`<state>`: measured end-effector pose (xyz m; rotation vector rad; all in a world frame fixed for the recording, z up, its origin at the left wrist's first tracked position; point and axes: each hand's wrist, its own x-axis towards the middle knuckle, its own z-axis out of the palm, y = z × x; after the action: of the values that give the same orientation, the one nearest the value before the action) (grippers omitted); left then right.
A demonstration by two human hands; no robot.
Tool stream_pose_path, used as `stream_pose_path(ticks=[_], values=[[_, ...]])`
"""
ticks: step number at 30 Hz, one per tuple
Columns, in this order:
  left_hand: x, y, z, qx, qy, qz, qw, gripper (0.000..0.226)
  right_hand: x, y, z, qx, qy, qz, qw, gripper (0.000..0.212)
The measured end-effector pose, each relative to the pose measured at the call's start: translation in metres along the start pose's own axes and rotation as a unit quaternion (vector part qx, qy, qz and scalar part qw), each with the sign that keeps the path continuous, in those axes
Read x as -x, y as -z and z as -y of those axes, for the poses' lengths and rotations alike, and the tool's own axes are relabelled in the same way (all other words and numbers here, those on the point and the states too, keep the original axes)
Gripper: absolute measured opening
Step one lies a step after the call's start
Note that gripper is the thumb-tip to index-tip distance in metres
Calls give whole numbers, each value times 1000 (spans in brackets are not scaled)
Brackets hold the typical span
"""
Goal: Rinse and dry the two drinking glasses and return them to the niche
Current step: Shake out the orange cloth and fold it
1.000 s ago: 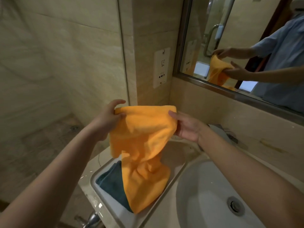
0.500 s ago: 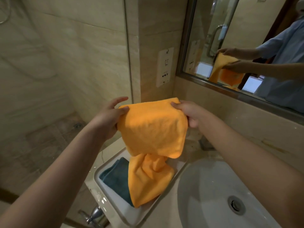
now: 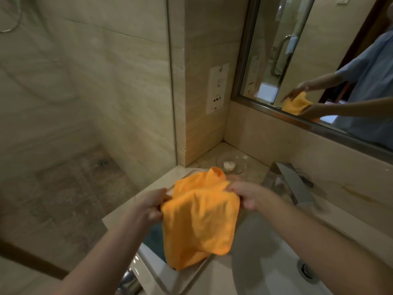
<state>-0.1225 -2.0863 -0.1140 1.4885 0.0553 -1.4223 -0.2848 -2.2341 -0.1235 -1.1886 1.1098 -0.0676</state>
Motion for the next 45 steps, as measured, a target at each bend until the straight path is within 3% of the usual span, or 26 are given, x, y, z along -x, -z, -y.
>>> stream_pose_path(ticks=[3,6,10,13,16,19,22,25,28,33,35,40,42,45], values=[[-13,4,21,-109,-16,3,994,50,-14,-4,-21,30,-38,-22,999,71],[-28,10,21,-149,0,3,989,52,-20,-6,-22,27,-82,-20,996,50],[-52,16,4,-185,27,-3,982,70,-34,-3,-7,49,-87,-47,994,57],[-68,18,-6,-169,47,42,984,52,-48,-1,2,83,-88,-84,989,68],[-69,8,-1,-297,60,132,944,18,-60,-4,9,61,-85,-59,993,66],[-71,2,11,-379,27,137,915,15,-65,-6,9,121,-120,-8,985,69],[-77,8,23,-282,20,110,953,25,-57,-3,8,177,-126,37,975,56],[-79,11,27,-103,9,54,993,32,-47,7,11,133,-76,95,984,39],[-79,2,17,-18,7,33,999,29,-32,18,20,42,-4,116,992,10],[-75,-16,-2,-20,69,67,995,56,-10,24,23,16,35,134,990,14],[-78,-16,-8,9,41,69,997,62,-3,23,20,-50,35,138,988,10],[-51,-27,-26,-46,-103,56,992,25,-9,14,6,-191,-15,103,976,78],[-28,-30,-37,-73,-162,82,981,19,-6,8,3,-182,-24,99,978,83],[14,-34,-62,-124,-251,112,953,13,19,4,21,-155,10,130,979,68]])
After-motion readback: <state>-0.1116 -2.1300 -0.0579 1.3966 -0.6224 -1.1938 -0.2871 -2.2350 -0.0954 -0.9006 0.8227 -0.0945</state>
